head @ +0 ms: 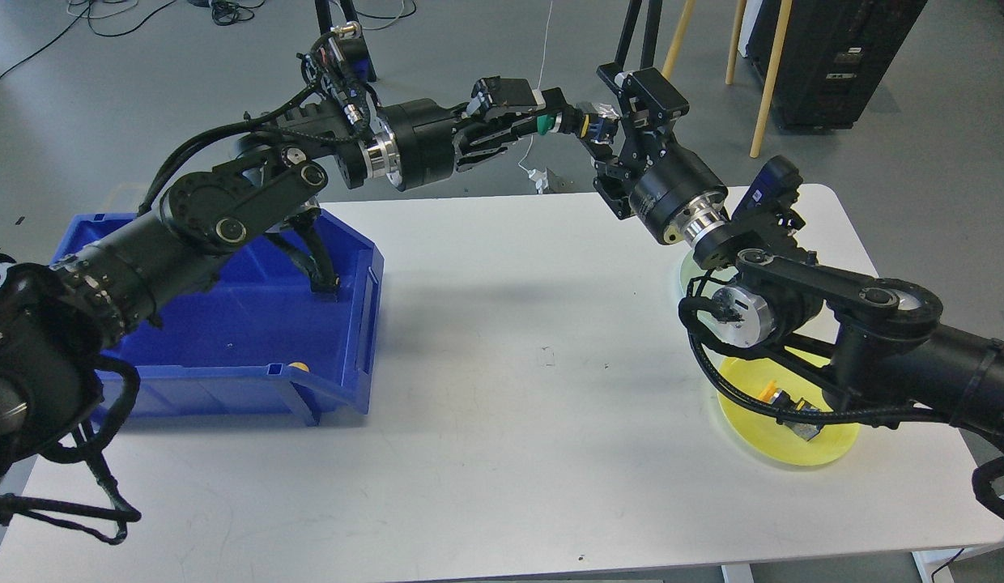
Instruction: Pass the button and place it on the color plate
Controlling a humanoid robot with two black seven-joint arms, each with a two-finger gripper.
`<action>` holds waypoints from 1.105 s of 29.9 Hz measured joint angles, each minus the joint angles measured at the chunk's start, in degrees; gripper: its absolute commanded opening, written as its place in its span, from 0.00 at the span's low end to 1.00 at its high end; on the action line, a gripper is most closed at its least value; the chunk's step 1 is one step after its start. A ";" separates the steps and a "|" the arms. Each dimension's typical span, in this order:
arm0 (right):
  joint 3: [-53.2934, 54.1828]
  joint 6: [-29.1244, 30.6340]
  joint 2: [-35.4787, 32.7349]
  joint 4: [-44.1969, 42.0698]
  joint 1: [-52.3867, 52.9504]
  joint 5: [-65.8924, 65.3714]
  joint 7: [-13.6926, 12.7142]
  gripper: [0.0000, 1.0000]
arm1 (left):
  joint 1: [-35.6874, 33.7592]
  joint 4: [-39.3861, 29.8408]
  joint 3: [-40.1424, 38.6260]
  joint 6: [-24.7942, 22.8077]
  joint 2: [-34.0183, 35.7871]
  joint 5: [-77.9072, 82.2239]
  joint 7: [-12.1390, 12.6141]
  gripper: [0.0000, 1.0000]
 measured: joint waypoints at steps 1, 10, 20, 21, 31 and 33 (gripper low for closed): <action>0.00 -0.04 0.07 -0.12 0.01 -0.13 -0.03 0.58 | 0.00 0.00 0.00 0.00 -0.02 0.00 0.00 0.09; 0.00 -0.04 0.30 0.06 0.05 -1.55 -0.11 0.19 | -0.09 -0.01 -0.08 0.00 -0.12 -0.08 -0.02 0.09; 0.45 -0.42 1.52 0.12 0.05 -2.41 -0.15 0.01 | 0.07 0.00 -0.05 0.00 -0.12 -2.63 -0.04 0.76; 0.59 -0.42 1.51 0.20 0.02 -2.40 -0.19 0.01 | 0.11 0.00 -0.05 0.00 -0.12 -3.16 -0.01 0.79; 6.62 -2.22 1.40 -3.74 -4.07 3.31 -2.66 0.01 | 0.18 -0.08 -0.02 0.00 1.35 -11.21 0.03 0.89; 9.38 -3.45 1.75 -7.19 -5.73 7.48 -3.77 0.01 | 0.18 -0.06 -0.02 0.00 2.09 -13.31 0.01 0.89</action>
